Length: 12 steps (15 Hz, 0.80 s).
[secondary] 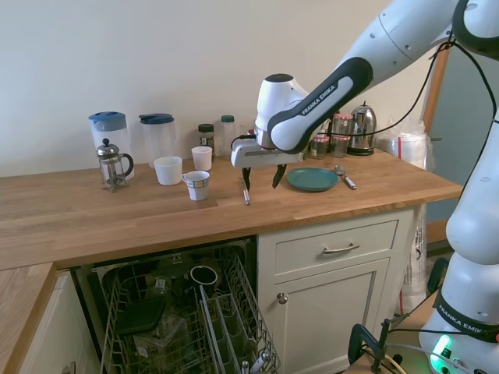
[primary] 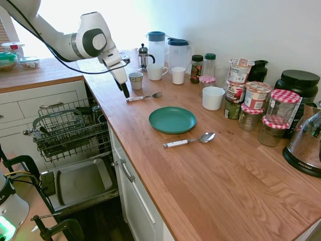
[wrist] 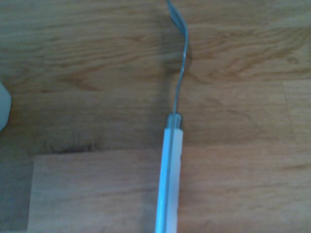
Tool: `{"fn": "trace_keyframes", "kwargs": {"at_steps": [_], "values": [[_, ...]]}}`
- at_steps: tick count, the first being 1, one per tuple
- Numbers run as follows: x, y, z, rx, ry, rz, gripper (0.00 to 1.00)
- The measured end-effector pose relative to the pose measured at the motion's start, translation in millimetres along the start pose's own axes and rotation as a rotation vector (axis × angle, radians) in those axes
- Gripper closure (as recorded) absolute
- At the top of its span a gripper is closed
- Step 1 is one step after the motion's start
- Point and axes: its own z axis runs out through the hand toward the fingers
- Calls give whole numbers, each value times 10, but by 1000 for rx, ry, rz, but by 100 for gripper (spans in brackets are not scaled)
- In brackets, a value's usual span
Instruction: Put the fork in the dishwasher
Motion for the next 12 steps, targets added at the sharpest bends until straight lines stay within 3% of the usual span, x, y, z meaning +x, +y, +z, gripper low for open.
{"fn": "trace_keyframes", "kwargs": {"at_steps": [5,9,10,12], "values": [[-77,-282,515,-36,48,44,0],[-67,-415,648,-38,74,69,0],[-72,-428,651,-37,76,71,100],[-81,-435,653,-38,72,76,100]]}}
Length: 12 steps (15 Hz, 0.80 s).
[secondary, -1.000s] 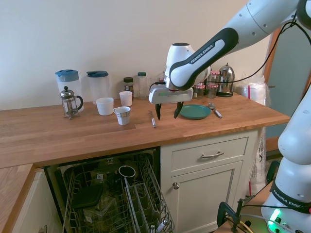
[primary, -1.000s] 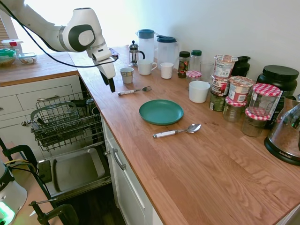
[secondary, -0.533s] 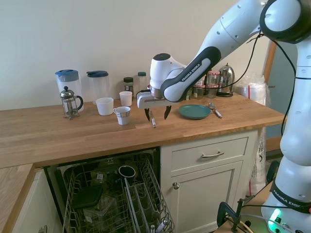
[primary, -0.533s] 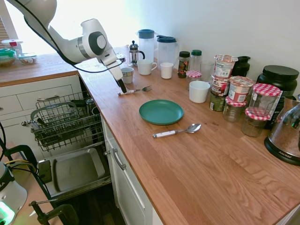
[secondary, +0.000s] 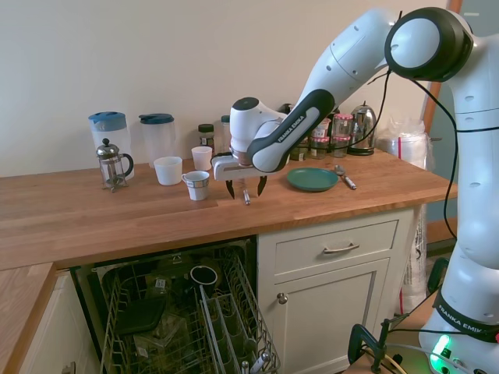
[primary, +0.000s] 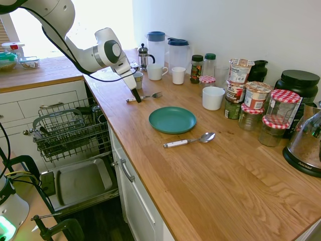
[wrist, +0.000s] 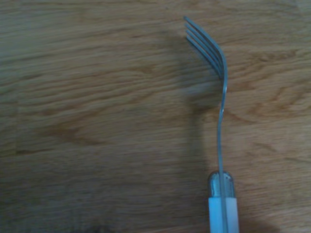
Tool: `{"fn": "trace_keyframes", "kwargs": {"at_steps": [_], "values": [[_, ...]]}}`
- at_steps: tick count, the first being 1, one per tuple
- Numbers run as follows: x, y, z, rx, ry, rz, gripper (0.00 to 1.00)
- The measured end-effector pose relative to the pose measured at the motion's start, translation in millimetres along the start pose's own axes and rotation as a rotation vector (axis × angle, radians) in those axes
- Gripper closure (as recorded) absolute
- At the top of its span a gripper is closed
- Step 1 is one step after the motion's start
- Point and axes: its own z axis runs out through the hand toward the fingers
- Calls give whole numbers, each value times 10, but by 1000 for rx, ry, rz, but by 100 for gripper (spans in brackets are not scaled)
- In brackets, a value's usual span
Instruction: Put the fork in the dishwasher
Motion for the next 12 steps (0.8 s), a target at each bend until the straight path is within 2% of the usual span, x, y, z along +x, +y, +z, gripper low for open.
{"fn": "trace_keyframes", "kwargs": {"at_steps": [12], "values": [[-13,-12,11,4,-43,52,100]]}}
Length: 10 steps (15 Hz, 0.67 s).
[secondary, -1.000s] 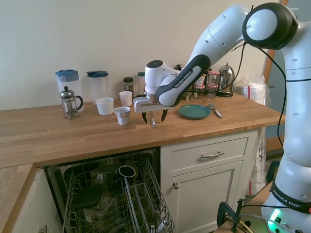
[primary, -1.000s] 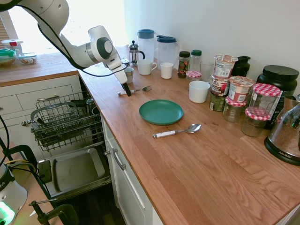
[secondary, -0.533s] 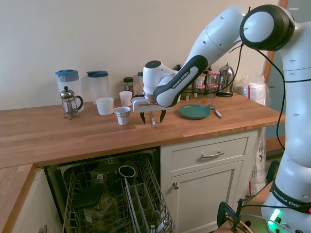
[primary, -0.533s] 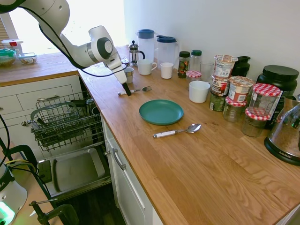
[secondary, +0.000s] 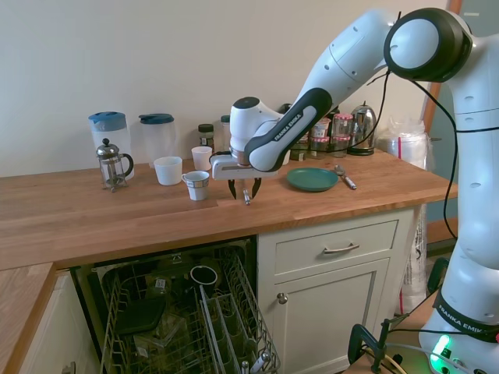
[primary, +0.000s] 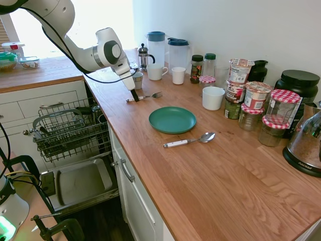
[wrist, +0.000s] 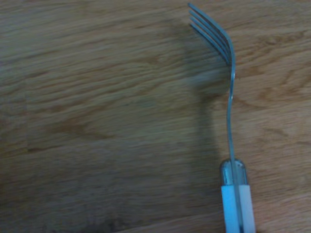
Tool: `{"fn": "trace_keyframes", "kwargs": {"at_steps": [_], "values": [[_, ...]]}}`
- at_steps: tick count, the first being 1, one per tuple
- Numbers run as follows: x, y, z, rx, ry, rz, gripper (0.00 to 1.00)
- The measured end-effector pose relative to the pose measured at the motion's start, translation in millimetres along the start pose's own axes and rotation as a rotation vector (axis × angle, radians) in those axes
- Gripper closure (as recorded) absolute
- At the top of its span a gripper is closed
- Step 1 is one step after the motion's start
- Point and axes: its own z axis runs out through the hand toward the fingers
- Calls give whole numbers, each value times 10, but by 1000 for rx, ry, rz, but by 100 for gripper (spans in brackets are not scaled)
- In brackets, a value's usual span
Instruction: Put the fork in the dishwasher
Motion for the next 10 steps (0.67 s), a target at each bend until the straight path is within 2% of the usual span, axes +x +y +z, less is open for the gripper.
{"fn": "trace_keyframes", "kwargs": {"at_steps": [10], "values": [[104,-7,12,2,-49,5,100]]}}
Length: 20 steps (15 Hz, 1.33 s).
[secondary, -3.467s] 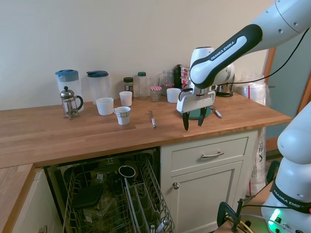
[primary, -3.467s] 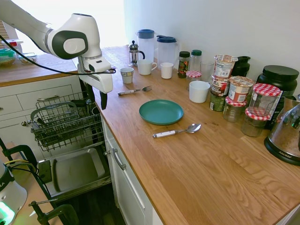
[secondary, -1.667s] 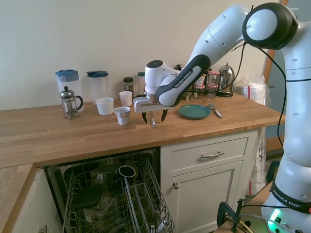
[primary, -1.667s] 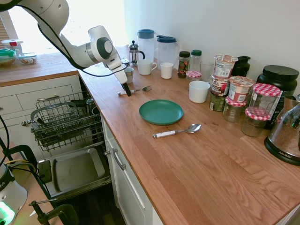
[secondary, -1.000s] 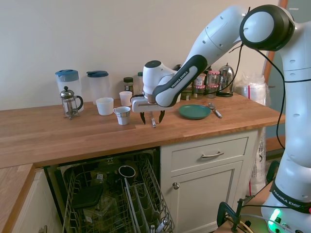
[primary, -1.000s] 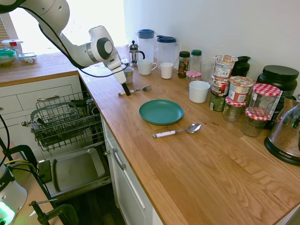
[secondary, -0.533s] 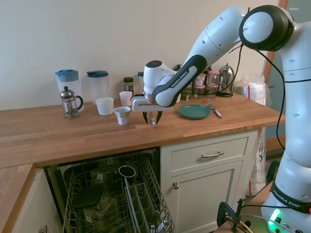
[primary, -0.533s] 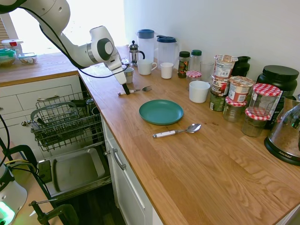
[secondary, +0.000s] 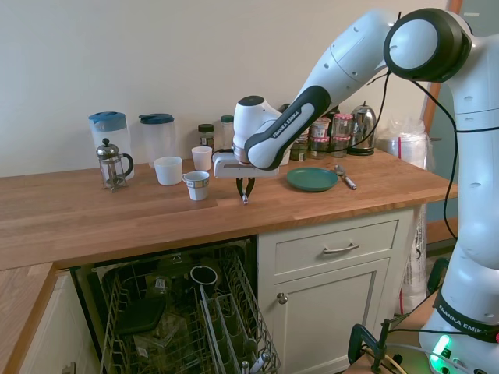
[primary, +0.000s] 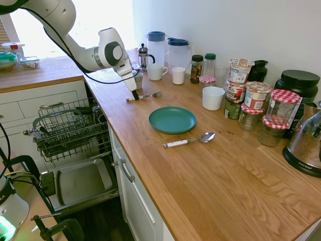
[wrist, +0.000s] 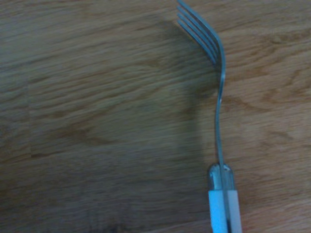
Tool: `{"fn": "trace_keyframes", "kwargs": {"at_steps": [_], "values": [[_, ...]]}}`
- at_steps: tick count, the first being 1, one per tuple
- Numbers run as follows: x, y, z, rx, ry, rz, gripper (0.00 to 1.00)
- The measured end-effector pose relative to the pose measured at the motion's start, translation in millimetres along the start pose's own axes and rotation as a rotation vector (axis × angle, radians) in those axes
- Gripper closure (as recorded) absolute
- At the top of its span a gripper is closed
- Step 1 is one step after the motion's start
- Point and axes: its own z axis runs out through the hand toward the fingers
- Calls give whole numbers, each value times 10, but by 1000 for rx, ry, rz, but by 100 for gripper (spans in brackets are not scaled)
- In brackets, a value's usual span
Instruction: Put the fork in the dishwasher
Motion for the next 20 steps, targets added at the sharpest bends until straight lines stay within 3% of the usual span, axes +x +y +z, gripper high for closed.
{"fn": "trace_keyframes", "kwargs": {"at_steps": [7,12,18,20], "values": [[140,124,-156,-51,-73,-79,100],[165,200,-878,-21,-97,-122,100],[21,536,-1994,-12,-199,-230,100],[-100,684,-2189,-39,-243,-285,100]]}}
